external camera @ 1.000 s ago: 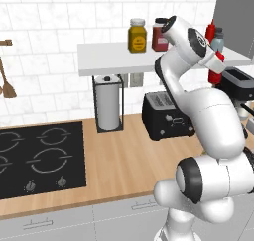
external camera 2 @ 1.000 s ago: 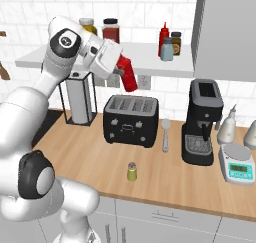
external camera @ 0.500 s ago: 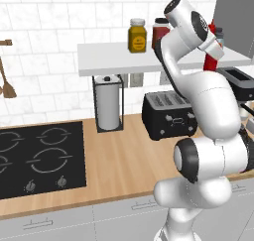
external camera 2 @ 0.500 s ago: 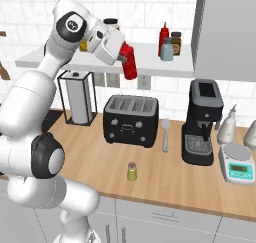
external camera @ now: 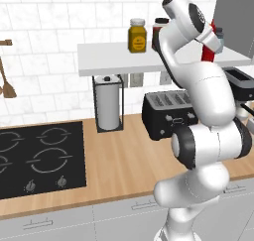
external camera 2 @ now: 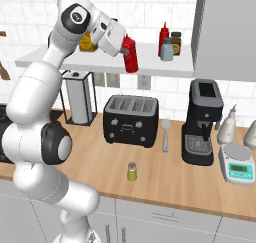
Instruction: Put the shaker and condiment bottle from the counter next to their counterparts in the cabinet.
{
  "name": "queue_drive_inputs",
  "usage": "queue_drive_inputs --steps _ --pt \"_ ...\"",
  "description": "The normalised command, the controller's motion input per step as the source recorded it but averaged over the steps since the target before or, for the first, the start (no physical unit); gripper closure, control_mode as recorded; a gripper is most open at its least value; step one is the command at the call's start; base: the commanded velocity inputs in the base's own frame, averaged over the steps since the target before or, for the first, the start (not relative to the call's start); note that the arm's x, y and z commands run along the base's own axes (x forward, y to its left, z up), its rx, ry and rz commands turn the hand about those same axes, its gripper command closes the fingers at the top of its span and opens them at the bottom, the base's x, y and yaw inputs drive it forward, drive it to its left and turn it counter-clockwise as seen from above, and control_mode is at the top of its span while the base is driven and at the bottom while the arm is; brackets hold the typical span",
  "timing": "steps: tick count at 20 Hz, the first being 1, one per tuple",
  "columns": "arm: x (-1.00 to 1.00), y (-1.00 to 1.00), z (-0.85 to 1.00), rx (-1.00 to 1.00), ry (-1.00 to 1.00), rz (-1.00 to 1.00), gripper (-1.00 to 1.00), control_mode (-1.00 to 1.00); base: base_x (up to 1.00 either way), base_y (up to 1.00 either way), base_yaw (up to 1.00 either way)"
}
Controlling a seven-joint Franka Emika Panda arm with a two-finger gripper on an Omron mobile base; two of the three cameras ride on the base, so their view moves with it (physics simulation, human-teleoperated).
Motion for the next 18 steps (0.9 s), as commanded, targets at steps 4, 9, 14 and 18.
queue_drive_inputs --steps 4,9,14,18 --pt "0.22 0.0 0.05 0.0 0.0 0.04 1.0 -1.0 0.0 0.0 0.0" --pt "0.16 0.0 0.24 0.0 0.0 0.02 1.0 -1.0 0.0 0.0 0.0" --pt "0.15 0.0 0.06 0.0 0.0 0.01 1.0 -1.0 0.0 0.0 0.0" --pt "0.16 -0.07 -0.02 0.0 0.0 0.01 1.0 -1.0 0.0 0.0 0.0"
